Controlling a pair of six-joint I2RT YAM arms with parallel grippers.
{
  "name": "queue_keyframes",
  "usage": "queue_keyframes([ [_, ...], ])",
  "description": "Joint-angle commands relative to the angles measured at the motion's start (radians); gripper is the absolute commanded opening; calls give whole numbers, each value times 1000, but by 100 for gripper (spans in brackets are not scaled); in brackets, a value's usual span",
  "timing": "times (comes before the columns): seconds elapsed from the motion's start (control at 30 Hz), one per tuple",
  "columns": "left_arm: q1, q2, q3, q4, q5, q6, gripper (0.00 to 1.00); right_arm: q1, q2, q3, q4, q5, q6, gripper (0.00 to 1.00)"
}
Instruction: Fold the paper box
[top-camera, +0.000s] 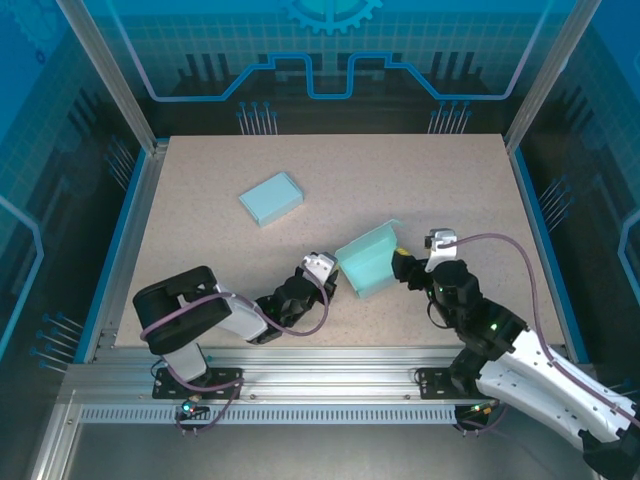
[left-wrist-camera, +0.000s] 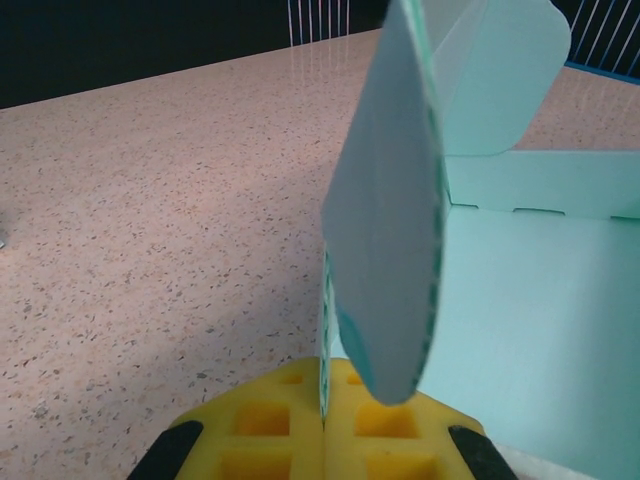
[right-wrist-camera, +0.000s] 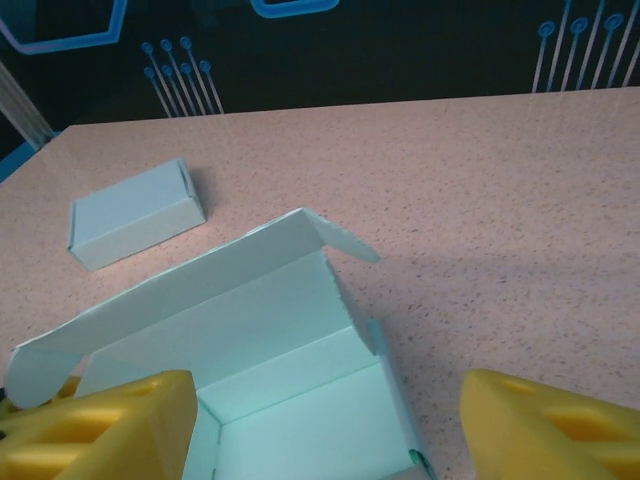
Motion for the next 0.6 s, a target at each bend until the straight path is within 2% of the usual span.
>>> queue_keyframes([
  [0.0,-5,-56,30,-121,-23,99,0,-63,31,47,-94,-35,3,69],
  [0.1,28,-117,84,-280,44,168,0,-170,86,52,-78,-191,14,68],
  [0.2,106,-168,133,-435,180,192,0,-276,139,36,-8,-371,21,66],
  [0.3,190,-206,188,-576,314,226,0,-325,162,16,59,-442,22,66],
  [0.43,290,-219,268,-755,473,286,0,-343,156,-7,118,-492,0,66],
  [0.57,361,-200,330,-852,571,323,0,-351,174,-37,165,-527,-33,66],
])
